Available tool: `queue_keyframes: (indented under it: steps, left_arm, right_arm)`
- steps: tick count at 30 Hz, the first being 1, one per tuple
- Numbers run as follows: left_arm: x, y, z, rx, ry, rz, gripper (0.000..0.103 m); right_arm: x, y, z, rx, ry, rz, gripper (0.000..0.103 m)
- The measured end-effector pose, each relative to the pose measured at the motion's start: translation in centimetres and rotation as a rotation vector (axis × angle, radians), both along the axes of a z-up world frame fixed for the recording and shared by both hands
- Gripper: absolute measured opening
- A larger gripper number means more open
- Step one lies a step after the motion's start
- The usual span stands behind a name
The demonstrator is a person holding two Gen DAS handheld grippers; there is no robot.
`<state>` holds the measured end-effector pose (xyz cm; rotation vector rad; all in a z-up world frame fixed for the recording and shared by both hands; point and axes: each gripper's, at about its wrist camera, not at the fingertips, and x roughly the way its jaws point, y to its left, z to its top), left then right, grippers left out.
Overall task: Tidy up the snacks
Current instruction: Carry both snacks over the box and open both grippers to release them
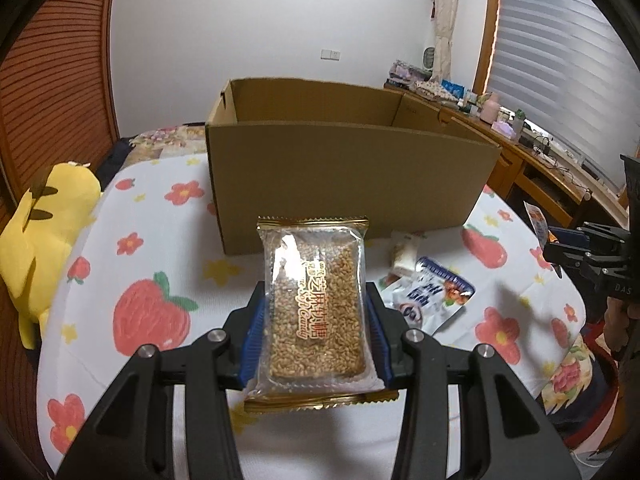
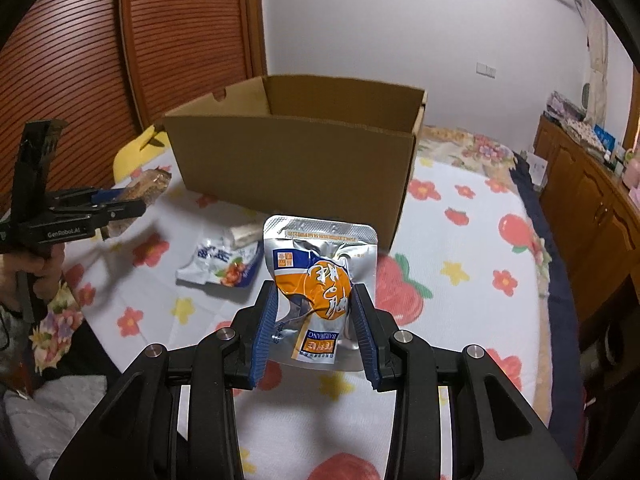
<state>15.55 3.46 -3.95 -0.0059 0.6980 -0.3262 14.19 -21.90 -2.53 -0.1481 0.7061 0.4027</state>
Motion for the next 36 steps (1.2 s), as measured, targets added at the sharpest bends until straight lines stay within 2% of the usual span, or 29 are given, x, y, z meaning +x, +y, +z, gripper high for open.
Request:
queue_keyframes:
  steps: [17,30,36]
  left_arm:
    - [0.2,-0.6,3.5,-0.018,-0.085,-0.005,0.044]
    - [5.6,-1.9,9.1,-0.006,-0.164,-0.026,0.044]
    - [8.9,-2.5,9.4,0.008,-0.159,-0.018,0.044]
  right_arm:
    - [-0.9,1.5,4.0,-0.025,-0.106,0.019,0.037]
    - [2.8,4.1,9.6,-0.059,-0.252,0.037,0.037]
    - [5.4,5.2,10.4,-0.087,-0.279,0.027,0.037]
